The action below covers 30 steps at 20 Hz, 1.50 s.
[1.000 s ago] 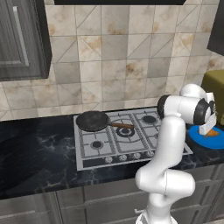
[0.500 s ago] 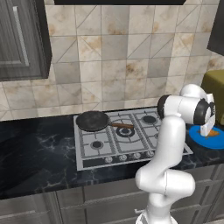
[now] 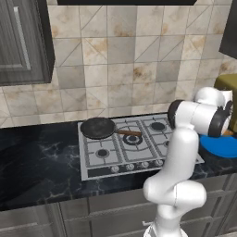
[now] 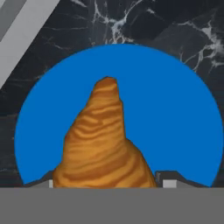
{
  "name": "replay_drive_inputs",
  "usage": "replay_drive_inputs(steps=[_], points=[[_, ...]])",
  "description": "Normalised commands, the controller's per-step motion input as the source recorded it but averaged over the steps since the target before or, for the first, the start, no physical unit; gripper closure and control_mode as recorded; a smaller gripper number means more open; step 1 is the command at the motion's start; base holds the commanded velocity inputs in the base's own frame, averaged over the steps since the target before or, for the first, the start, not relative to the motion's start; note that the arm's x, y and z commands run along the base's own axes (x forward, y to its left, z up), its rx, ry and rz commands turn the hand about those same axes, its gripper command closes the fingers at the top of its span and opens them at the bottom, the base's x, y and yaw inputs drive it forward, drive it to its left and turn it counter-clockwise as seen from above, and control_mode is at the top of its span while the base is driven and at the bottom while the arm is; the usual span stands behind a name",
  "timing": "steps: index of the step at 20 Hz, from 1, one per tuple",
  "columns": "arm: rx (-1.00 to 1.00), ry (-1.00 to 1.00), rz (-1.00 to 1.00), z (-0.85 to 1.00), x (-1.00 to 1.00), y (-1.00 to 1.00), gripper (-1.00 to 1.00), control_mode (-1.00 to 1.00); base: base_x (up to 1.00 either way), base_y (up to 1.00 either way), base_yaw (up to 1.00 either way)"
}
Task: Pick the croissant and place it on the pan. Then turn on the stove to warm the croissant.
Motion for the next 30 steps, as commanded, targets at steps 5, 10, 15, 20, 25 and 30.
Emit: replay_drive_inputs(steps=[5,10,15,20,25,30], points=[[0.00,-0.06,0.00,0.15,-0.04,0.07,1.00,-1.00,0.00,0.00,0.00],[-0.07,-0.16,0.00,0.66,-0.20,0.52,1.00,-1.00,0.00,0.00,0.00],[-0.19,-0.21,0.00,0.83,-0.38,0.99,1.00,-1.00,0.00,0.00,0.00],[-0.16,-0.20,0.00,0.75,-0.44,0.82,1.00,-1.00,0.00,0.00,0.00],[0.00,0.00,0.00,0.02,0.00,0.18,1.00,-1.00,0.00,0.00,0.00],[0.00,-0.02,0.00,0.45,0.00,0.88,1.00,-1.00,0.00,0.00,0.00]])
